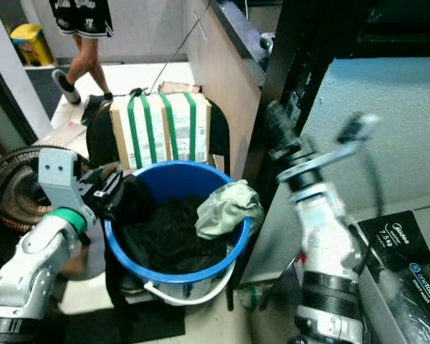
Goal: Clothes washing
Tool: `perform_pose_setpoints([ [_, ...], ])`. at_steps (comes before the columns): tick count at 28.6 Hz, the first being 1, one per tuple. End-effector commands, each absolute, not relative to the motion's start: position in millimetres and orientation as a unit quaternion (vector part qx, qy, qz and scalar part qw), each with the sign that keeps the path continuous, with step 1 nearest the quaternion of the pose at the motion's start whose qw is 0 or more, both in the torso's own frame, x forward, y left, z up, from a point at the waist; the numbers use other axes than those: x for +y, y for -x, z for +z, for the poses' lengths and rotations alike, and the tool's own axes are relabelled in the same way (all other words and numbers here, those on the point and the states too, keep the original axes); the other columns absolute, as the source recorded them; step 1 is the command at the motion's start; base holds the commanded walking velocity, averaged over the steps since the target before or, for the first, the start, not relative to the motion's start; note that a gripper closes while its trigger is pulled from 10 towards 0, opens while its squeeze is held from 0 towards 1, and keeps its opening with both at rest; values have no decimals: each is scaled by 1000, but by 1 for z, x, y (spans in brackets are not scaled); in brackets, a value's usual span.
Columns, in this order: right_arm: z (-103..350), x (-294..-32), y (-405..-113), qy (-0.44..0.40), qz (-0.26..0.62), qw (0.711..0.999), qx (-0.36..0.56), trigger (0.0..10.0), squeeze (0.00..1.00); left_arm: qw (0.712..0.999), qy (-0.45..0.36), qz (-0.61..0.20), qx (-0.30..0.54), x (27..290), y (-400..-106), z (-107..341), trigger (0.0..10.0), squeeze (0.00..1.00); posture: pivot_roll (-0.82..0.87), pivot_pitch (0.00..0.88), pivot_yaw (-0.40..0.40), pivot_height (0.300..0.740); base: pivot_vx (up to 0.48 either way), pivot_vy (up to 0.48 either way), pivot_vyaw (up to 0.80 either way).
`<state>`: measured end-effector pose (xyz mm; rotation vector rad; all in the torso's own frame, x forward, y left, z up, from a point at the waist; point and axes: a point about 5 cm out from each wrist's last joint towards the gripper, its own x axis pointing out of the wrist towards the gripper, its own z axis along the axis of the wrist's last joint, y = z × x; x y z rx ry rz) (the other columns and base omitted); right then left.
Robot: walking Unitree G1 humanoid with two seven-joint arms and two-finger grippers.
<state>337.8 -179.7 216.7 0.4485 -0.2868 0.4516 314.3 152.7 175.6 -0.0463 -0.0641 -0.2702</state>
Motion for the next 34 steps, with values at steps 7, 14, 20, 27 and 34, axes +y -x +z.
perform_pose_setpoints([
  [7, 178, -178, -328, -73, 176, 975, -112, 10000, 1000, 990, 18, -137, -16, 153, -310, 167, 10000, 0, 120, 47, 60, 740, 0, 0, 0],
  [14, 154, -162, -319, 53, 210, 975, -54, 10000, 1000, 990, 21, -137, -10, 153, -307, 164, 10000, 0, 116, 66, 57, 740, 0, 0, 0],
  [20, 129, -163, -324, 111, 153, 982, -27, 10000, 1000, 990, 28, -136, -8, 152, -306, 163, 10000, 0, 112, 77, 55, 740, 0, 0, 0],
  [27, 115, -184, -341, 114, 54, 992, 10, 10000, 204, 991, 32, -132, -7, 152, -304, 163, 10000, 0, 117, 83, 51, 740, 0, 0, 0],
  [34, 108, -180, -341, 143, 71, 987, 24, 10000, 0, 991, 32, -127, -6, 154, -302, 163, 10000, 0, 129, 90, 44, 740, 0, 0, 0],
])
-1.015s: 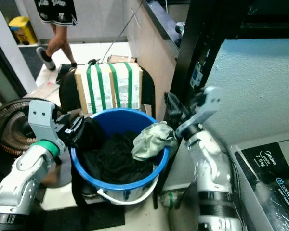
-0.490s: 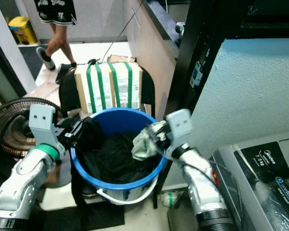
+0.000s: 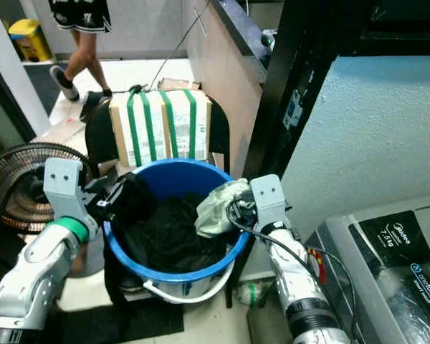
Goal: Clothes washing
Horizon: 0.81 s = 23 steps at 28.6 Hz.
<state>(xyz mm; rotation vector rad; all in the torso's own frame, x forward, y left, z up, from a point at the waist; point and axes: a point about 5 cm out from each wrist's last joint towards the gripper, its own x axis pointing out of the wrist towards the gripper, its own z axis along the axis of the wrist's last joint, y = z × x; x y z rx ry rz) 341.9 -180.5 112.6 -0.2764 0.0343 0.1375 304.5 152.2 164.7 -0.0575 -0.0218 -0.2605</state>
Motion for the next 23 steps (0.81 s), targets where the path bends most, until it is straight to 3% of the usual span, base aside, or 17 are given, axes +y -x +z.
perform_pose_setpoints([
  [1, 106, -178, -340, 151, 79, 985, 26, 10000, 0, 991, 32, -126, -5, 155, -301, 163, 10000, 0, 131, 93, 42, 740, 0, 0, 0],
  [12, 92, -166, -334, 126, 157, 977, 64, 9725, 0, 991, 37, -127, -4, 153, -301, 163, 10000, 0, 119, 97, 45, 740, 0, 0, 0],
  [13, 94, -166, -335, 123, 157, 978, 60, 5490, 0, 991, 38, -127, -4, 153, -301, 163, 10000, 0, 119, 97, 45, 740, 0, 0, 0],
  [14, 94, -166, -335, 123, 157, 978, 60, 5490, 0, 991, 38, -127, -4, 153, -301, 163, 10000, 0, 119, 97, 45, 740, 0, 0, 0],
  [15, 96, -166, -336, 119, 155, 979, 54, 2745, 0, 991, 38, -127, -4, 153, -302, 163, 10000, 0, 119, 97, 45, 740, 0, 0, 0],
  [18, 97, -166, -337, 119, 154, 980, 52, 2745, 0, 991, 38, -127, -5, 153, -302, 163, 10000, 0, 119, 97, 45, 740, 0, 0, 0],
  [19, 97, -166, -337, 120, 155, 979, 50, 1333, 0, 991, 38, -126, -5, 153, -302, 164, 10000, 0, 119, 97, 45, 740, 0, 0, 0],
  [20, 97, -166, -338, 121, 156, 979, 49, 784, 0, 991, 37, -126, -5, 153, -302, 164, 10000, 0, 119, 97, 45, 740, 0, 0, 0],
  [23, 97, -165, -337, 124, 158, 978, 47, 275, 0, 991, 37, -126, -5, 154, -302, 164, 10000, 0, 123, 93, 42, 740, 0, 0, 0],
])
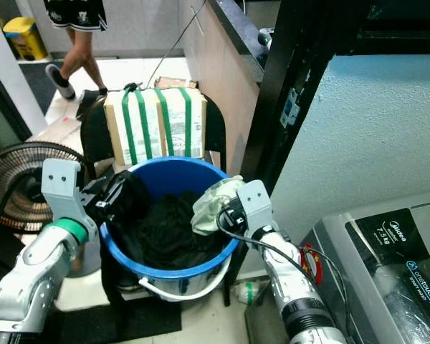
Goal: Clothes washing
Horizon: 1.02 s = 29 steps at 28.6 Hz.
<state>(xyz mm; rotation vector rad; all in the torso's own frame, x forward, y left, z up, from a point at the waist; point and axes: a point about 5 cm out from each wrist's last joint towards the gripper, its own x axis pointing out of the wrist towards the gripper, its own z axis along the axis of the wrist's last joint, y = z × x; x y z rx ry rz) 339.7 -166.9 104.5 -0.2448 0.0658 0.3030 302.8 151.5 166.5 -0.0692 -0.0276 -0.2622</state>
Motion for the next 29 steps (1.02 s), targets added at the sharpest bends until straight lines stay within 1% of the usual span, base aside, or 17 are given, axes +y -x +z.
perform_pose_setpoints([
  [1, 97, -164, -337, 125, 160, 978, 46, 0, 0, 991, 36, -125, -5, 154, -302, 164, 10000, 0, 123, 93, 42, 740, 0, 0, 0],
  [8, 96, -162, -336, 124, 161, 978, 40, 0, 0, 992, 35, -124, -6, 155, -301, 164, 10000, 0, 124, 88, 41, 740, 0, 0, 0],
  [11, 98, -163, -337, 108, 153, 982, 33, 0, 0, 992, 35, -125, -6, 155, -302, 164, 10000, 0, 122, 78, 41, 740, 0, 0, 0],
  [12, 101, -164, -338, 70, 141, 987, 27, 0, 0, 991, 35, -125, -7, 155, -302, 164, 10000, 0, 122, 75, 41, 740, 0, 0, 0],
  [14, 101, -164, -338, 70, 141, 987, 27, 0, 0, 991, 35, -125, -7, 155, -302, 164, 10000, 0, 122, 75, 41, 740, 0, 0, 0],
  [15, 104, -168, -339, 15, 125, 992, 16, 0, 0, 991, 35, -126, -7, 154, -302, 164, 10000, 0, 124, 68, 41, 740, 0, 0, 0],
  [16, 104, -168, -339, 15, 125, 992, 16, 0, 0, 991, 35, -126, -7, 154, -302, 164, 10000, 0, 124, 68, 41, 740, 0, 0, 0],
  [17, 108, -171, -340, -37, 112, 993, 2, 0, 0, 991, 34, -127, -8, 154, -302, 164, 10000, 0, 126, 62, 44, 740, 0, 0, 0],
  [18, 108, -171, -340, -37, 112, 993, 2, 0, 0, 991, 34, -127, -8, 154, -302, 164, 10000, 0, 126, 62, 44, 740, 0, 0, 0],
  [19, 112, -173, -340, -86, 108, 990, -16, 0, 0, 991, 33, -128, -8, 154, -303, 164, 10000, 0, 128, 60, 47, 740, 0, 0, 0],
  [20, 112, -173, -340, -86, 108, 990, -16, 0, 0, 991, 33, -128, -8, 154, -303, 164, 10000, 0, 128, 60, 47, 740, 0, 0, 0],
  [21, 113, -171, -338, -132, 118, 984, -30, 0, 0, 991, 32, -129, -8, 155, -303, 165, 10000, 0, 131, 58, 52, 740, 0, 0, 0],
  [22, 113, -171, -338, -132, 118, 984, -30, 0, 0, 991, 32, -129, -8, 155, -303, 165, 10000, 0, 131, 58, 52, 740, 0, 0, 0],
  [25, 114, -164, -334, -192, 147, 969, -48, 0, 0, 991, 29, -130, -9, 157, -304, 166, 10000, 0, 134, 59, 56, 740, 0, 0, 0],
  [26, 114, -164, -334, -192, 147, 969, -48, 0, 0, 991, 29, -130, -9, 157, -304, 166, 10000, 0, 134, 59, 56, 740, 0, 0, 0],
  [28, 117, -157, -328, -264, 190, 944, -64, 0, 0, 991, 27, -131, -9, 157, -305, 167, 10000, 0, 140, 63, 64, 740, 0, 0, 0],
  [29, 117, -157, -328, -264, 190, 944, -64, 0, 0, 991, 27, -131, -9, 157, -305, 167, 10000, 0, 140, 63, 64, 740, 0, 0, 0],
])
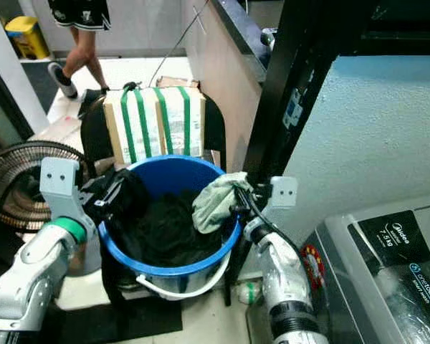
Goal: Clothes washing
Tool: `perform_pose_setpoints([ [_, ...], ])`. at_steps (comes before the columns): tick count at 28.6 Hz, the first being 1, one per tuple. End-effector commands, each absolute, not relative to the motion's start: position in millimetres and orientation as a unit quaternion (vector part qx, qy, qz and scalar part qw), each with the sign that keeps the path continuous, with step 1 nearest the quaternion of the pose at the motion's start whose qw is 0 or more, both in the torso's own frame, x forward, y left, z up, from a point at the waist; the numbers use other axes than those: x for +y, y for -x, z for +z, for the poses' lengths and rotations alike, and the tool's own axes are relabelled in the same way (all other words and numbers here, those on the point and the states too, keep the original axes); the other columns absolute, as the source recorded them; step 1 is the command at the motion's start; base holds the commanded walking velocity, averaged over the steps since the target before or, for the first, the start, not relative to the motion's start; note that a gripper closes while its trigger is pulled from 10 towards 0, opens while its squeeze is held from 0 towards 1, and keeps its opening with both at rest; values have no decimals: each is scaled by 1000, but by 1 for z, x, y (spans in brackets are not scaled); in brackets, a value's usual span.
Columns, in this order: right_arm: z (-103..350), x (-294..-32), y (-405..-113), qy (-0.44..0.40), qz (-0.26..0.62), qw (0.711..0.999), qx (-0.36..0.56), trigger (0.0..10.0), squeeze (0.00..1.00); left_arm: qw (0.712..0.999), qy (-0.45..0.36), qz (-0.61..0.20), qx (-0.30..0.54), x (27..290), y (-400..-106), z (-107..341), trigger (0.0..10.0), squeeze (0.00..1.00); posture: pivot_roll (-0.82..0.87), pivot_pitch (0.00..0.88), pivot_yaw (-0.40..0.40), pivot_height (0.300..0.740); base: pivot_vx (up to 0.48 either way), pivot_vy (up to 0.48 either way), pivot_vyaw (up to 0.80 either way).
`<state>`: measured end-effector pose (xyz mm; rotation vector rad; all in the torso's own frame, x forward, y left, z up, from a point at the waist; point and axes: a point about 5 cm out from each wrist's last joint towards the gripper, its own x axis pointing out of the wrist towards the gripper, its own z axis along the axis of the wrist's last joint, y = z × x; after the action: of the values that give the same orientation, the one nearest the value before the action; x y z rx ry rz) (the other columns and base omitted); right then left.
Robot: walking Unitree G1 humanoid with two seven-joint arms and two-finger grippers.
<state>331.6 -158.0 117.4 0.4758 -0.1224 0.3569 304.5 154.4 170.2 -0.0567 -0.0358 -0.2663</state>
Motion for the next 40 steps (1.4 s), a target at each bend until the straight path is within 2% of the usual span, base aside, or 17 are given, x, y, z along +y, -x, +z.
perform_pose_setpoints([
  [1, 117, -157, -328, -264, 190, 944, -64, 0, 0, 991, 27, -131, -9, 157, -305, 167, 10000, 0, 140, 63, 64, 740, 0, 0, 0],
  [2, 120, -154, -325, -310, 216, 923, -73, 0, 0, 991, 26, -132, -9, 157, -305, 167, 10000, 0, 144, 63, 70, 740, 0, 0, 0],
  [4, 120, -154, -325, -310, 216, 923, -73, 0, 0, 991, 26, -132, -9, 157, -305, 167, 10000, 0, 144, 63, 70, 740, 0, 0, 0],
  [6, 123, -154, -322, -354, 240, 900, -83, 0, 0, 991, 25, -133, -9, 157, -305, 168, 10000, 0, 145, 62, 74, 740, 0, 0, 0],
  [7, 130, -155, -320, -399, 258, 874, -100, 0, 0, 991, 23, -135, -9, 157, -306, 168, 10000, 0, 149, 59, 79, 740, 0, 0, 0],
  [8, 130, -155, -320, -399, 258, 874, -100, 0, 0, 991, 23, -135, -9, 157, -306, 168, 10000, 0, 149, 59, 79, 740, 0, 0, 0],
  [9, 138, -158, -318, -438, 273, 848, -121, 0, 0, 990, 22, -136, -9, 157, -306, 169, 10000, 0, 150, 56, 82, 740, 0, 0, 0],
  [10, 138, -158, -318, -438, 273, 848, -121, 0, 0, 990, 22, -136, -9, 157, -306, 169, 10000, 0, 150, 56, 82, 740, 0, 0, 0],
  [13, 170, -168, -319, -510, 297, 784, -192, 0, 0, 990, 16, -140, -12, 159, -309, 173, 10000, 0, 152, 46, 97, 740, 0, 0, 0],
  [18, 200, -178, -323, -536, 316, 743, -246, 0, 0, 989, 13, -144, -14, 159, -312, 175, 10000, 0, 150, 37, 103, 740, 0, 0, 0],
  [27, 235, -190, -326, -548, 346, 700, -301, 0, 0, 989, 11, -148, -17, 157, -315, 177, 10000, 0, 149, 28, 105, 740, 0, 0, 0],
  [30, 254, -199, -324, -557, 370, 665, -332, 0, 0, 989, 11, -148, -18, 158, -316, 177, 10000, 0, 152, 26, 103, 740, 0, 0, 0],
  [32, 254, -199, -324, -557, 370, 665, -332, 0, 0, 989, 11, -148, -18, 158, -316, 177, 10000, 0, 152, 26, 103, 740, 0, 0, 0],
  [33, 267, -207, -322, -568, 377, 638, -359, 0, 0, 989, 10, -148, -18, 158, -315, 177, 10000, 0, 154, 25, 103, 740, 0, 0, 0],
  [34, 267, -207, -322, -568, 377, 638, -359, 0, 0, 989, 10, -148, -18, 158, -315, 177, 10000, 0, 154, 25, 103, 740, 0, 0, 0],
  [37, 300, -232, -320, -571, 379, 591, -425, 0, 0, 989, 8, -148, -20, 159, -317, 178, 10000, 0, 157, 20, 104, 740, 0, 0, 0],
  [40, 306, -236, -320, -571, 379, 583, -435, 0, 0, 989, 8, -148, -20, 159, -317, 178, 10000, 0, 157, 19, 106, 740, 0, 0, 0],
])
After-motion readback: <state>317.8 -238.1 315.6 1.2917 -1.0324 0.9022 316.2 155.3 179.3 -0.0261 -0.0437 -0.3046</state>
